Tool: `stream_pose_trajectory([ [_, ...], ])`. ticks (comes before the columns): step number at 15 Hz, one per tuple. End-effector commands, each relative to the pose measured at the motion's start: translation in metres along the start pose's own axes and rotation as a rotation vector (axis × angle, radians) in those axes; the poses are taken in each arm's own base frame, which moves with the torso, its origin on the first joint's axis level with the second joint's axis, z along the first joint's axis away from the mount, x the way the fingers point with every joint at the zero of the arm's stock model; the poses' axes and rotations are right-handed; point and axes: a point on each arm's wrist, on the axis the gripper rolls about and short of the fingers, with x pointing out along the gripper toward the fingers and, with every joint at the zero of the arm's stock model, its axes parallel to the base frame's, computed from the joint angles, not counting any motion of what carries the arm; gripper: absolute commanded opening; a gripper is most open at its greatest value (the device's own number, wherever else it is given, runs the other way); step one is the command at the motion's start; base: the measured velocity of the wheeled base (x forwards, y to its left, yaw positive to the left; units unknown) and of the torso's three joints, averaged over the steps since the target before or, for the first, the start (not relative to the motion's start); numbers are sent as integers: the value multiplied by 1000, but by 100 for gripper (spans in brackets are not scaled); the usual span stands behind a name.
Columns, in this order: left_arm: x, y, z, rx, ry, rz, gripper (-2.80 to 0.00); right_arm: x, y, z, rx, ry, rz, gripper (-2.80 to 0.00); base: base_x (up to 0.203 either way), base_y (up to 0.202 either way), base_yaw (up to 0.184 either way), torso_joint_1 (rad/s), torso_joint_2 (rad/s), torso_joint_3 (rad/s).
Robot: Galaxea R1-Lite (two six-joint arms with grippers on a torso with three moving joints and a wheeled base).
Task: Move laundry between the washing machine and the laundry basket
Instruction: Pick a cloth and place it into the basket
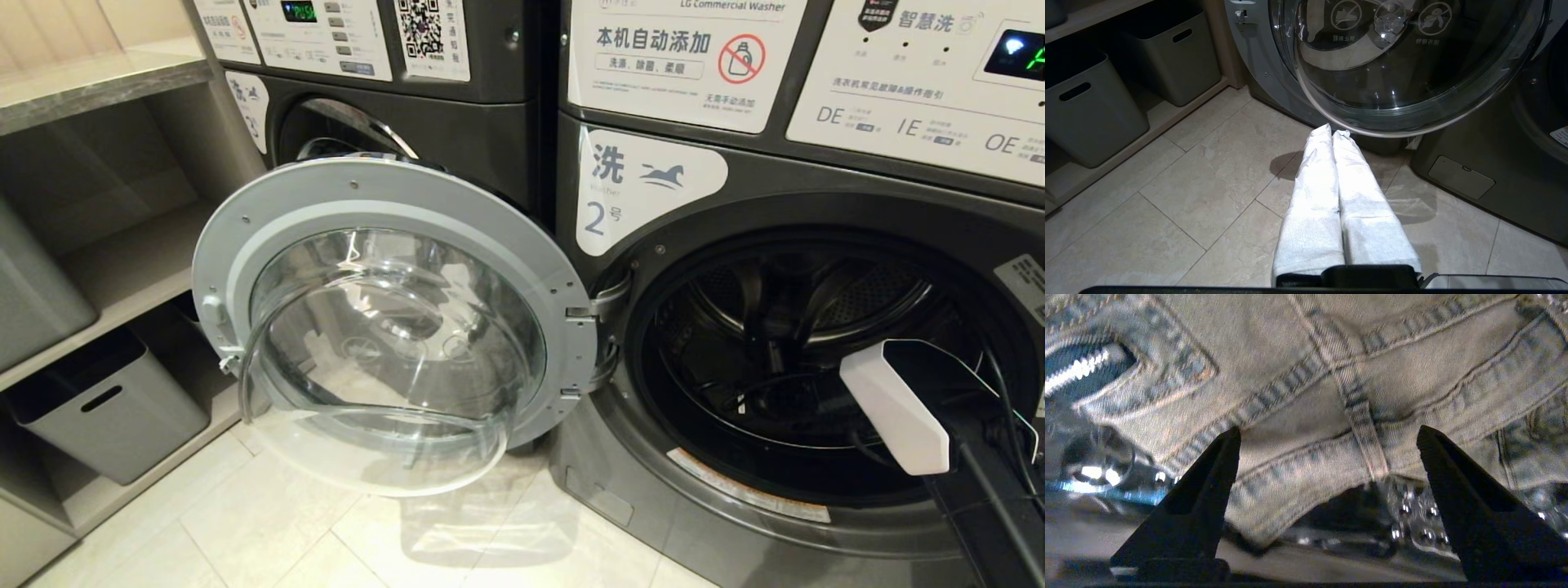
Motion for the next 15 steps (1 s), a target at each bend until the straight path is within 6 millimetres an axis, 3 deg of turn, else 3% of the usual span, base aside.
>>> stream_pose_trajectory([
  [1,0,0,0,0,-1,0,-280,5,1,-6,1,-1,-2,0,0,0,0,0,0,0],
  [2,0,0,0,0,-1,0,-280,6,2,-6,6,-14,-1,0,0,0,0,0,0,0],
  [3,0,0,0,0,-1,0,-280,9,3,-8,10,-25,-1,-280,0,0,0,0,0,0],
  [11,0,0,0,0,1,0,-280,9,1,-4,64,-54,-2,-280,0,0,0,0,0,0],
  [15,0,0,0,0,-1,0,-280,0,-1,8,100,-84,1,-280,0,0,0,0,0,0],
])
